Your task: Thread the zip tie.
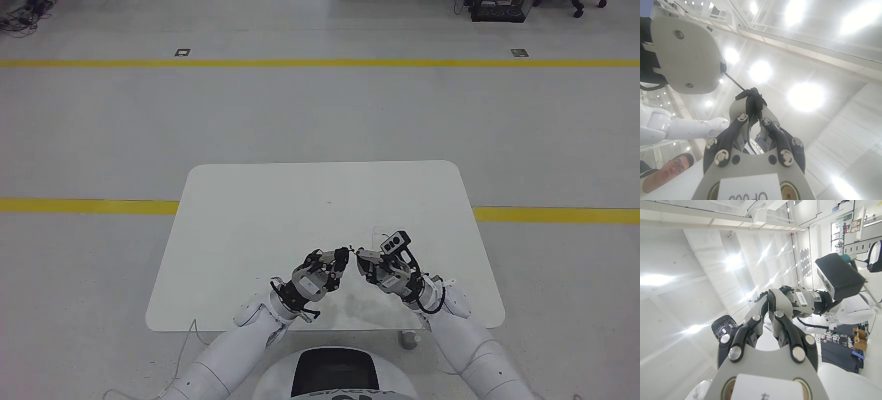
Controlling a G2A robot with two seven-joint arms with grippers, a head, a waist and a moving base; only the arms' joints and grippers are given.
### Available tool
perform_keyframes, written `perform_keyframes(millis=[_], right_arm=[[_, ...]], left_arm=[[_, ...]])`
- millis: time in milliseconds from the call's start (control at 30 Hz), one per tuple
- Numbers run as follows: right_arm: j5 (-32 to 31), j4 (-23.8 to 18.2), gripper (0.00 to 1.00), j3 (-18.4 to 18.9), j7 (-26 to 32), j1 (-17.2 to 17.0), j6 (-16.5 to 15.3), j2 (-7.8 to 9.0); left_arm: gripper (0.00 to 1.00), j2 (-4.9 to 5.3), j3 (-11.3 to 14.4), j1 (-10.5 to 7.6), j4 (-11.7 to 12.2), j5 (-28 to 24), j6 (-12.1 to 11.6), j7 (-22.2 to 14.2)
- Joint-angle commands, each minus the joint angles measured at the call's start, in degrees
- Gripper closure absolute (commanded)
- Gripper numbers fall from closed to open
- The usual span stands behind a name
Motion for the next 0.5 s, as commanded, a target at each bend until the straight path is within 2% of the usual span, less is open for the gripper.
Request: perform_keyframes(millis=[0, 467], right_arm=[[-0.04, 0.05, 1.00, -0.01, -0.05, 0.00, 0.01, -0.01], [-0.62, 0.32, 1.00, -0.02, -0.42, -0.09, 0.21, -0.02]], left_arm=[[1.00, 0.00, 0.00, 0.00, 0.00, 0.00, 0.00, 0.00], [1.00, 0.00, 0.00, 0.00, 0.00, 0.00, 0.00, 0.00]])
